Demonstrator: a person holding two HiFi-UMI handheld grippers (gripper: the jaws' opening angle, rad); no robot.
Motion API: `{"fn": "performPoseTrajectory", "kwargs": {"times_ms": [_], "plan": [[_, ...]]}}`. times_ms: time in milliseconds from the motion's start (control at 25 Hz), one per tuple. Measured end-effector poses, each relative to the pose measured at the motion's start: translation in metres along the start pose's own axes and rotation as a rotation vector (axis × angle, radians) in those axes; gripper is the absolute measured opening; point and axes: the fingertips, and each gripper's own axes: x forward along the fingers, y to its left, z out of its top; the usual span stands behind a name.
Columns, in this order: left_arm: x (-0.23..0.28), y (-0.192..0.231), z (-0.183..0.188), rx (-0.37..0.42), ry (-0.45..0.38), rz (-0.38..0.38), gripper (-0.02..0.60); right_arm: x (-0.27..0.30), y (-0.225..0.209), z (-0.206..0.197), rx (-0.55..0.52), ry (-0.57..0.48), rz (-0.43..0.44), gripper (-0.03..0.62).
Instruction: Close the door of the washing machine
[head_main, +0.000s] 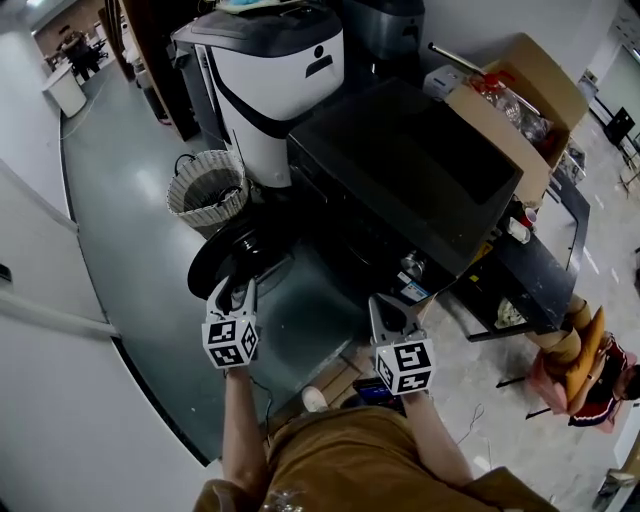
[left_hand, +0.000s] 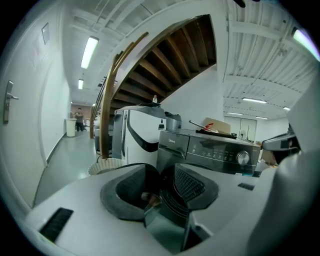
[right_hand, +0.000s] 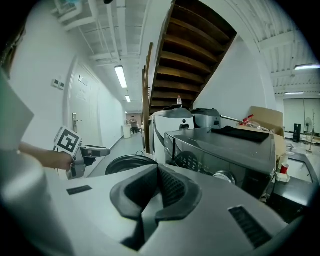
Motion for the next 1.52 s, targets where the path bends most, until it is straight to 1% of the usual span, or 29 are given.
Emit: {"fn": "performPoseTrajectory", "kwargs": {"times_ms": [160,240,520,640,840,1240,1360,1520], "plan": [[0.014,0.017,0.000,-0.005,0.010,0.037,0.189,0.019,-0.005,-0.001,-0.005,0.017,0.032,0.012],[0.022,0.024,-0.001,0.006,0.019,0.050,0.190,0.028,-0.007,-0.002,-0.004,0.023,0.049,0.012],[0.043,0.045,-0.011,0.051,0.086,0.076,0.204,0.053,-0.006,-0.011,0.006,0.072,0.090,0.012],[0.054,0.052,-0.016,0.057,0.108,0.077,0.207,0.061,-0.007,-0.016,0.011,0.083,0.101,0.012],[0.071,0.073,-0.019,0.036,0.125,0.091,0.210,0.072,-0.003,-0.019,0.006,0.099,0.140,0.012],[0.120,0.117,-0.021,0.025,0.157,0.107,0.227,0.091,0.005,-0.052,0.018,0.201,0.220,0.012],[0.133,0.131,-0.025,0.016,0.172,0.109,0.232,0.098,0.008,-0.061,0.025,0.230,0.239,0.012],[0.149,0.149,-0.037,0.007,0.199,0.120,0.232,0.107,0.011,-0.077,0.044,0.274,0.290,0.012]]}}
